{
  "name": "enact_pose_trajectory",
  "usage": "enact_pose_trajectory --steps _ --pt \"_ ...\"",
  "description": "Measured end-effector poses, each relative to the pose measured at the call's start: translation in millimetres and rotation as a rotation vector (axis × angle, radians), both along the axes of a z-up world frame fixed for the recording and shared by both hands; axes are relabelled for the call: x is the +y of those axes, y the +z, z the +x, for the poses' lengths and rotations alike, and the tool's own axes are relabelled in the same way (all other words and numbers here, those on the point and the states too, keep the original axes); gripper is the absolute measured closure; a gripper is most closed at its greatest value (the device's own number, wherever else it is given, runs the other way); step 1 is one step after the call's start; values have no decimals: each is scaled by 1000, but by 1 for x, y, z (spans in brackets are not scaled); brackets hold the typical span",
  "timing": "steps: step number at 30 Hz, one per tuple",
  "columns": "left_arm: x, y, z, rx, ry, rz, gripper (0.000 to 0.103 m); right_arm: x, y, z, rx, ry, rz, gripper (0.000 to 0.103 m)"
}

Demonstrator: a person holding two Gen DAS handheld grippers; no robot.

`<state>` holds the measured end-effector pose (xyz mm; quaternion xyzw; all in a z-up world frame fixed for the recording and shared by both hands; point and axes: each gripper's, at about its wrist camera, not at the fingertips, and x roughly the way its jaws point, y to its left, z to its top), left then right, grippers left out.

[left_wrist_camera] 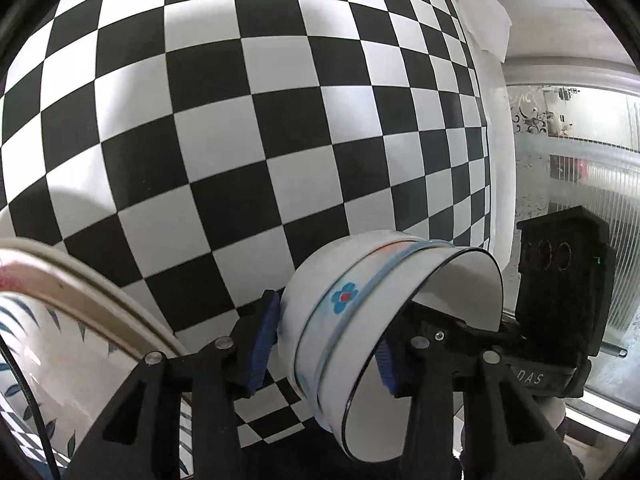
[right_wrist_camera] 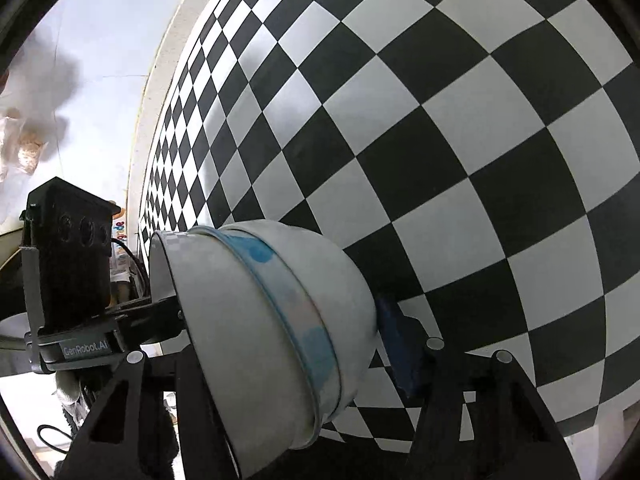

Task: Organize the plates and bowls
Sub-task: 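Lift the bowl stack and carry it over the plate stack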

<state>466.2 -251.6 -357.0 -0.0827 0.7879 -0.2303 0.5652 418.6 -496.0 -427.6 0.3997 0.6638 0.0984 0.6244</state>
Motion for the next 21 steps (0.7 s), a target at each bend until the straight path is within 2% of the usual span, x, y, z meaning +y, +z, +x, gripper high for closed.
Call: enact_pose_trajectory --steps 6,21 --pt "7 5 -5 -11 17 15 63 12 6 -6 6 33 -8 43" --pt "30 30 -5 -33 46 39 63 59 24 -2 46 41 65 43"
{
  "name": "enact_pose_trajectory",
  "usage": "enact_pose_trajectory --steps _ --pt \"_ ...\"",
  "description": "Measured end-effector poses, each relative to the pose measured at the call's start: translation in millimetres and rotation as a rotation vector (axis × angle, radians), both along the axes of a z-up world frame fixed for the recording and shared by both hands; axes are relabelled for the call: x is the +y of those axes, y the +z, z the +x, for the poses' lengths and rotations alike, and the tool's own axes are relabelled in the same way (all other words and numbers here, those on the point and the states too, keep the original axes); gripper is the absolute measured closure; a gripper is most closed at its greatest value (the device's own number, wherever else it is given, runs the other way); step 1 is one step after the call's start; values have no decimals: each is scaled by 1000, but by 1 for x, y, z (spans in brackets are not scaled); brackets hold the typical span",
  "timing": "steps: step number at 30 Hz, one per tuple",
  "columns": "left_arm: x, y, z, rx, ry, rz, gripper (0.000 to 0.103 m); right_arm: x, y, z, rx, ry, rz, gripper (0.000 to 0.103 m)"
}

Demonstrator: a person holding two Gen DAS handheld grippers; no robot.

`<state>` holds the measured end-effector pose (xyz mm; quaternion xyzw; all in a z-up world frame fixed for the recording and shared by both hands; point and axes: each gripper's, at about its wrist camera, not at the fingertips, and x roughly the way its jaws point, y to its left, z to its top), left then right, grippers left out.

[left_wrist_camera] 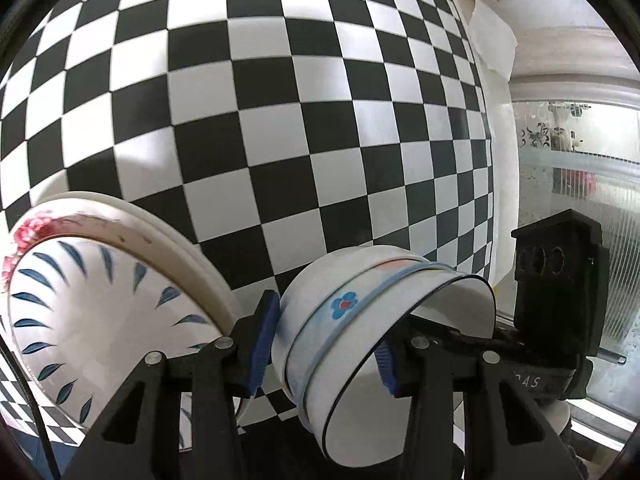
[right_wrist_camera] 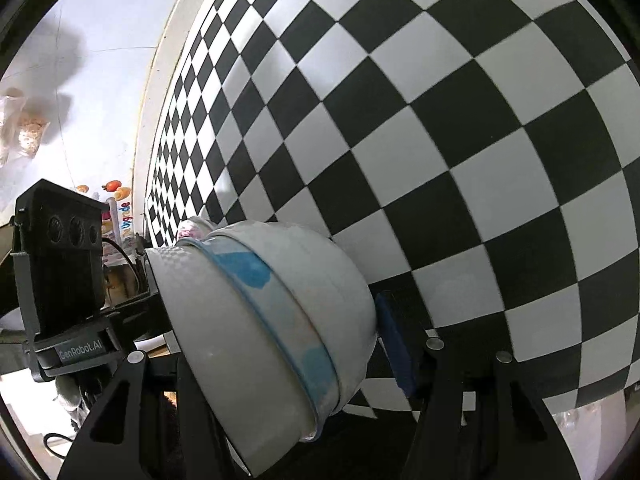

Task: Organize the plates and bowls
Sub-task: 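Lift the bowl stack and carry it over the plate stack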

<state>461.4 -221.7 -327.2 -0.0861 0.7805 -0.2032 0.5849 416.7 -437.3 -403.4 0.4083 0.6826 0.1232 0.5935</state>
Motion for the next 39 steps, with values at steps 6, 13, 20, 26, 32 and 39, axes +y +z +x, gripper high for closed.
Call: enact_pose_trajectory --steps 6,13,20,26,32,39 --pt "15 24 10 -31 19 -8 63 34 25 25 -32 29 -6 43" --pt "44 47 16 -62 39 14 63 70 51 46 -58 83 6 43" --pt "83 53 14 -70 92 33 63 109 53 56 -54 149 30 43" --pt "118 47 9 -70 160 39 63 142 45 61 -44 212 40 44" --pt "141 39 6 -63 195 58 63 167 36 66 -38 265 42 44" --pt "159 31 3 -16 213 44 63 187 27 70 -28 307 41 44"
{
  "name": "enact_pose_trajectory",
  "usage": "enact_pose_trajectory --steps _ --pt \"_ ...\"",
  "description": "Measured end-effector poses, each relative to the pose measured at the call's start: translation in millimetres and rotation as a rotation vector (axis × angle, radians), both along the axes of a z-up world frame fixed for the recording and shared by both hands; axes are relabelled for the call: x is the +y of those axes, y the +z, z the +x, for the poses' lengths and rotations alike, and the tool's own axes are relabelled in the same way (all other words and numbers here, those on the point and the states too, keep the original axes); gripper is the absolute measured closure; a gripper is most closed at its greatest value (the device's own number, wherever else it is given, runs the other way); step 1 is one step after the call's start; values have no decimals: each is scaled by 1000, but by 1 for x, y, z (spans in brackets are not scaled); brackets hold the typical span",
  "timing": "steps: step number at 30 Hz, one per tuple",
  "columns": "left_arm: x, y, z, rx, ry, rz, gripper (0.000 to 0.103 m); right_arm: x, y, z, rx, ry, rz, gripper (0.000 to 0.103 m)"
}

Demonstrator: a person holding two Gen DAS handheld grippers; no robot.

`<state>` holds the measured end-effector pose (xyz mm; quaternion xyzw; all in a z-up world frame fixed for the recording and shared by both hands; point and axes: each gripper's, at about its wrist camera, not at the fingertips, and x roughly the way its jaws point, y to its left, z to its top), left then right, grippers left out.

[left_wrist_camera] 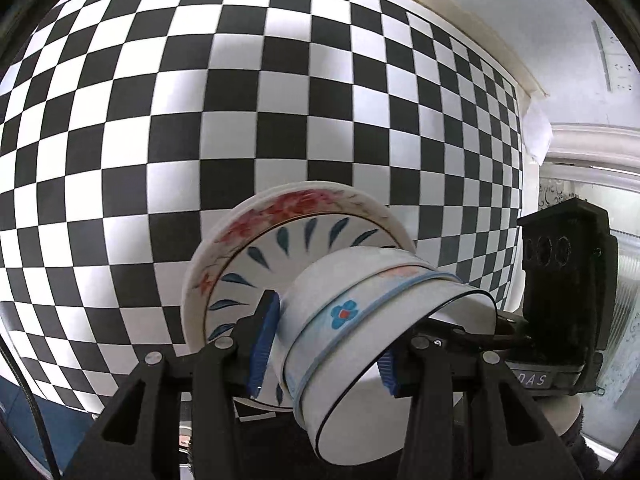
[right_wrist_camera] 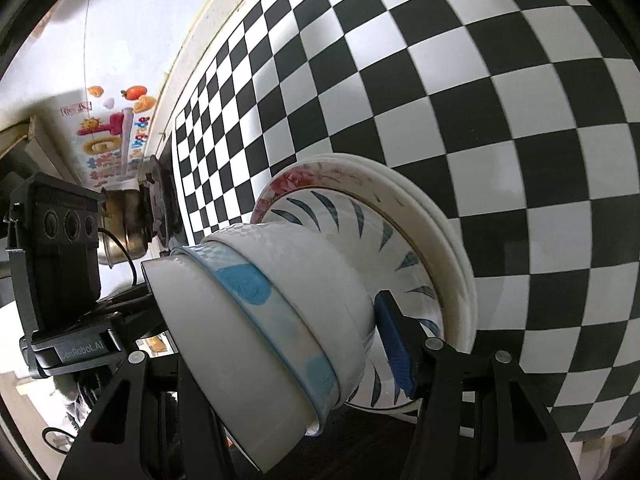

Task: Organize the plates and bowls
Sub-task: 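Lift the bowl stack and carry it over the plate stack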

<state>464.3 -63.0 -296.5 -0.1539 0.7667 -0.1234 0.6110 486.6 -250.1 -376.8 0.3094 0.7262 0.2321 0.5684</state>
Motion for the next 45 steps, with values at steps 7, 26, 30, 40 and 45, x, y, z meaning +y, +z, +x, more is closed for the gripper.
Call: enact_pose_trajectory --steps 7,26,30,40,45 --pt "6 -6 -2 11 14 2 63 11 -5 2 11 23 -11 44" --pt "13 -15 -8 18 11 10 63 14 -12 3 7 32 -45 45" --pt "12 -21 -10 25 13 29 63 14 -8 3 -6 37 -63 45" --pt "14 -18 -16 12 23 23 63 15 -2 -1 -28 49 -86 46" --pt "15 -8 -19 -17 30 32 63 17 7 -3 -55 67 -116 46"
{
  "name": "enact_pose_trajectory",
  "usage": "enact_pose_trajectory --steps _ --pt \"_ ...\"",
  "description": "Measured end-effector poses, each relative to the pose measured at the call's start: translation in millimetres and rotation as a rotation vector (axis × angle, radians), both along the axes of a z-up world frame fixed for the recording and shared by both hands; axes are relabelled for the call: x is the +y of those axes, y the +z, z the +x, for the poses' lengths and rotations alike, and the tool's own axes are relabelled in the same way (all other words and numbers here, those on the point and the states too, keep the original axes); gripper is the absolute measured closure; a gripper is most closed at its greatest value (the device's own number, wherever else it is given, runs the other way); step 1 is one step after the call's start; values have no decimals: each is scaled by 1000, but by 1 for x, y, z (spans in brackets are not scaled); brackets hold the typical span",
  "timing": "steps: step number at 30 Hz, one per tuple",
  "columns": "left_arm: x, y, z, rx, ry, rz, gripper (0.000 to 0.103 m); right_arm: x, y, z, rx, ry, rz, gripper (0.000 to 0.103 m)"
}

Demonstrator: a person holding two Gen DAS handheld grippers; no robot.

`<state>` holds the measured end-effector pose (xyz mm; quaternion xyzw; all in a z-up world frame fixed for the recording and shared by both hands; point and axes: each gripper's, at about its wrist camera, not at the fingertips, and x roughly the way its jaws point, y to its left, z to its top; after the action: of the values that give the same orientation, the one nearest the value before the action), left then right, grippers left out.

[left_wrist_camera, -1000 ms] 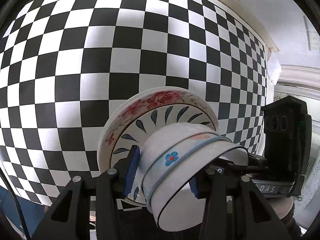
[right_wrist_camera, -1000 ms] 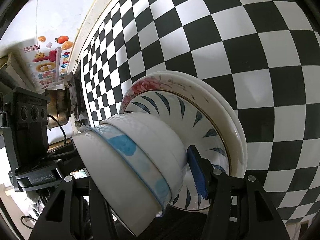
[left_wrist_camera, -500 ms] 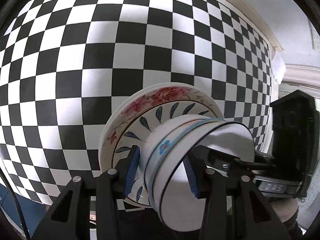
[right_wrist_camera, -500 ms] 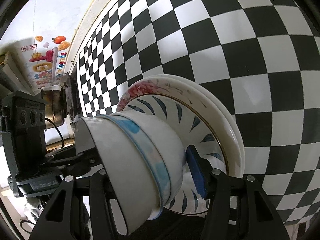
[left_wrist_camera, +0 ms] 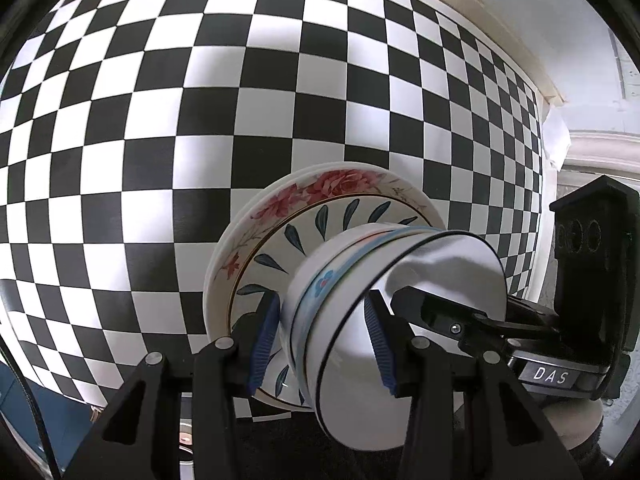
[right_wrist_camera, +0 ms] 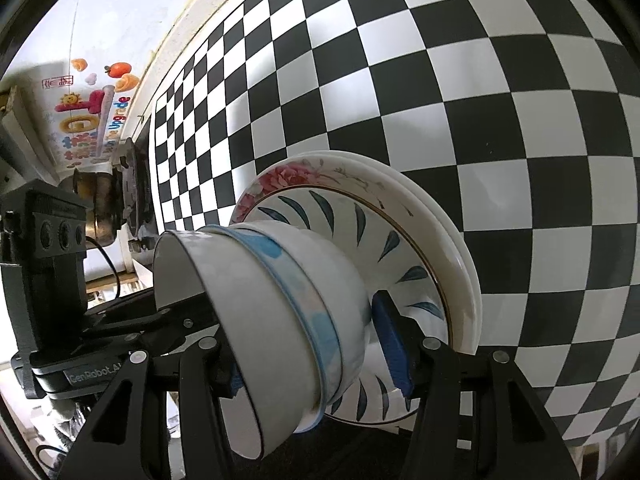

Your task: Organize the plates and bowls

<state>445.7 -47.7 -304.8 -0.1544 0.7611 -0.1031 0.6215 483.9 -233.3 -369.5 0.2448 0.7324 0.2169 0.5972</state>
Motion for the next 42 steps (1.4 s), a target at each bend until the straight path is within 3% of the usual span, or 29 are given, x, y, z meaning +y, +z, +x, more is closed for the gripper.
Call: enact_pose_trajectory --steps 3,9,11,13,16,23,32,38,42 --pt "0 11 0 -44 -6 25 63 2 12 -1 -48 26 -45 46" --pt "-1 45 -8 -181 -22 200 60 6 46 -13 -175 101 -212 45" --pt "1 52 -13 -216 -22 241 60 6 59 -18 -215 118 -259 38" --pt "2 61 -21 -262 -19 282 60 4 73 -24 -261 126 -306 23" --pt "3 70 -30 -302 -20 330 49 -1 93 -32 -323 122 -359 18" --pt "9 99 -53 -414 55 359 19 -7 134 -52 -435 100 -409 16" --pt "9 147 -82 -551 128 412 19 0 190 -78 -564 84 -397 15" --pt "12 183 -113 -667 101 418 19 0 230 -111 -633 7 -411 15" --pt "20 206 -140 -733 72 378 19 6 257 -146 -677 -60 -440 14"
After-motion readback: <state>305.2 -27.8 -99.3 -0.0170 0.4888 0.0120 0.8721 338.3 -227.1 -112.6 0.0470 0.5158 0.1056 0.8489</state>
